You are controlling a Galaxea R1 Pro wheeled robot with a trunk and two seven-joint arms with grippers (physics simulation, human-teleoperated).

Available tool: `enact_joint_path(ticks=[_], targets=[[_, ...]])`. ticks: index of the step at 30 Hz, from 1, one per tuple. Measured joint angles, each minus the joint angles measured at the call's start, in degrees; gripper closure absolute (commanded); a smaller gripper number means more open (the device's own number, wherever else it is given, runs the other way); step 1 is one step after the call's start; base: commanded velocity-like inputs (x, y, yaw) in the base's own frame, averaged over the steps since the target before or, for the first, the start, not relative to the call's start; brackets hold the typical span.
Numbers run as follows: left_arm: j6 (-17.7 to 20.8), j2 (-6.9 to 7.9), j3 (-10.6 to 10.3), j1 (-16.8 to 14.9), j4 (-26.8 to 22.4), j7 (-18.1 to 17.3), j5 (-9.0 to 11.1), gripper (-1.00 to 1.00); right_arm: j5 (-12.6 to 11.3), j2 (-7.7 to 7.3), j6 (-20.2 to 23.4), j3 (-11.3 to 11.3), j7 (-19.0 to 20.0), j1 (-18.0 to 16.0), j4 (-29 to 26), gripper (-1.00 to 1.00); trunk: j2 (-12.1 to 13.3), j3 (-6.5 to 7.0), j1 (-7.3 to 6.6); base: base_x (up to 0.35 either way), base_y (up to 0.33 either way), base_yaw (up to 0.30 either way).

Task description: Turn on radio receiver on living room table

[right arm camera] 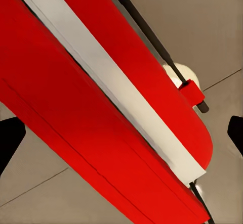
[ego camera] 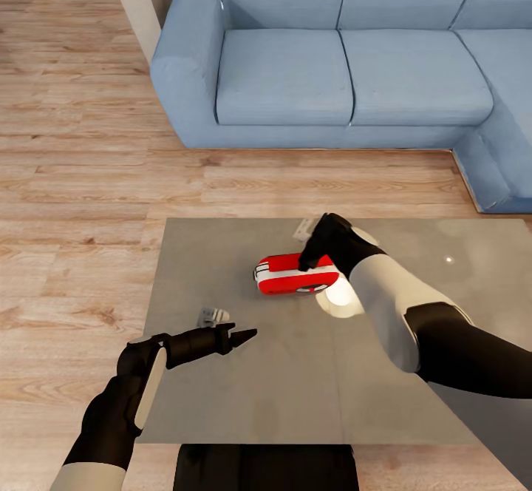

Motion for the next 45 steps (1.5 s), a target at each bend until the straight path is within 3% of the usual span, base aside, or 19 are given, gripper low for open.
enact_joint_path(ticks=[15, 16, 36, 42, 43, 44, 45], targets=[[0.0, 0.05, 0.0, 0.0, 0.0, 0.0, 0.0, -1.0, 0.0, 0.14, -0.1, 0.0, -0.2, 0.0, 0.0, -1.0, 0.0, 0.0, 0.0, 0.0, 0.0, 0.0], [0.0, 0.05, 0.0, 0.0, 0.0, 0.0, 0.0, -1.0, 0.0, 0.14, -0.1, 0.0, -0.2, 0.0, 0.0, 1.0, 0.0, 0.0, 0.0, 0.0, 0.0, 0.0], [0.0, 0.02, 0.2, 0.0, 0.0, 0.0, 0.0, -1.0, 0.5, 0.15, -0.5, 0.3, -0.3, 0.0, 0.0, 1.0, 0.0, 0.0, 0.0, 0.0, 0.0, 0.0], [-0.1, 0.06, 0.2, 0.0, 0.0, -0.1, 0.0, -1.0, 2.0, -0.21, -0.5, 0.8, 1.3, 0.0, -1.1, 1.0, 0.0, 0.01, 0.0, 0.0, 0.0, 0.0], [-0.1, 0.06, 0.2, 0.0, 0.0, -0.1, 0.0, -1.0, 7.5, -0.75, 3.6, 4.7, 13.7, 0.0, -8.3, 1.0, 0.0, 0.0, 0.02, 0.0, 0.0, 0.0], [-0.1, 0.06, 0.2, 0.0, 0.0, -0.1, 0.0, -1.0, 6.5, -0.77, 4.4, 4.8, 16.7, 0.0, -11.3, 1.0, 0.0, 0.0, -0.02, 0.0, 0.0, 0.0], [-0.1, 0.05, 0.2, 0.0, 0.0, -0.1, 0.0, -1.0, 3.7, -0.71, 5.3, 4.5, 17.3, 0.0, -15.0, 1.0, 0.0, 0.0, 0.01, 0.0, 0.0, 0.0]])
